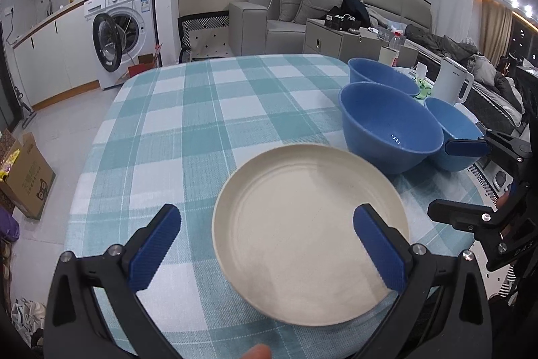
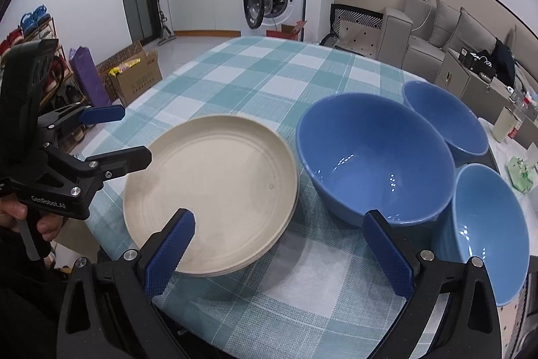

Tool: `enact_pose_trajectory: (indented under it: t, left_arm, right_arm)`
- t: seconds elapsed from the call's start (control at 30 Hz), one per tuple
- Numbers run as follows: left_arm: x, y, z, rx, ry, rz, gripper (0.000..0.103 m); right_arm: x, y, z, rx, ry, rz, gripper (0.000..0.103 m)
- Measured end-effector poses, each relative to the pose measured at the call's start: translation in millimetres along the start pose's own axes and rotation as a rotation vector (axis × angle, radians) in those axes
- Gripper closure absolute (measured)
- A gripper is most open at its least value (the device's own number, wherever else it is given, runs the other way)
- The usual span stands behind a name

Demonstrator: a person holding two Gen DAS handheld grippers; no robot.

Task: Organize plates and bowls
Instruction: 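Pull both grippers back away from the plate stack, then move both grippers toward opposite rim sides of a blue bowl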

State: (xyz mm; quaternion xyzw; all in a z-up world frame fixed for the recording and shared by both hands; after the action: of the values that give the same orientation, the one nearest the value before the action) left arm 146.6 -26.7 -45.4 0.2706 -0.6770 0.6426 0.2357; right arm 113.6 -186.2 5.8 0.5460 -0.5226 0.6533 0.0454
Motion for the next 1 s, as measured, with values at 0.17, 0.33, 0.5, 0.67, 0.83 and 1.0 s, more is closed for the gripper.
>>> enact_pose_trajectory:
  t: [0.17,0.33,0.5,0.67,0.83,1.0]
  left_arm:
    - [8.7,-18.8,8.5,-0.005,0.003,0.037,0.0]
    - [10.2,-34.6,21.5,-0.013,0.016,0.053,0.0]
    - [14.0,-51.5,39.1,-0.037,0.029,0.08,0.0]
    - [17.8,-68.7,57.8,-0.066,0.04,0.11,0.0]
    - [18.2,-84.8,75.4,-0.092,0.057,0.122,0.0]
    - [14.1,-101.8,87.9,-0.093,0.067,0.123,0.0]
  right_arm:
    - [25.1,-4.1,12.4,-0.016,0.019,0.058,0.002]
    - [49.0,-1.0,34.0,-0.053,0.05,0.095,0.001]
    - [76.5,0.4,58.8,-0.103,0.085,0.142,0.001]
    - [102.9,0.0,82.7,-0.156,0.114,0.196,0.001]
    - [126.4,-5.2,103.4,-0.214,0.121,0.252,0.001]
    - [140.0,-9.7,116.1,-0.235,0.117,0.278,0.001]
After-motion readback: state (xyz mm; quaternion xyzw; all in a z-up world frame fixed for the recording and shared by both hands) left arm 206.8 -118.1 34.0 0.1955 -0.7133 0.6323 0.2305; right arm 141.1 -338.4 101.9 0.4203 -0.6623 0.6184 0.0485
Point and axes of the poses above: each gripper's, at about its wrist camera, not at the fingertips, and x roughly against the way its jaws point, z to its right, y to its underside, the point moved 10 cm from there along -x, roughly the way its jaws point, and after that the axes turned 12 degrees about -y, right-handed, at the moved point
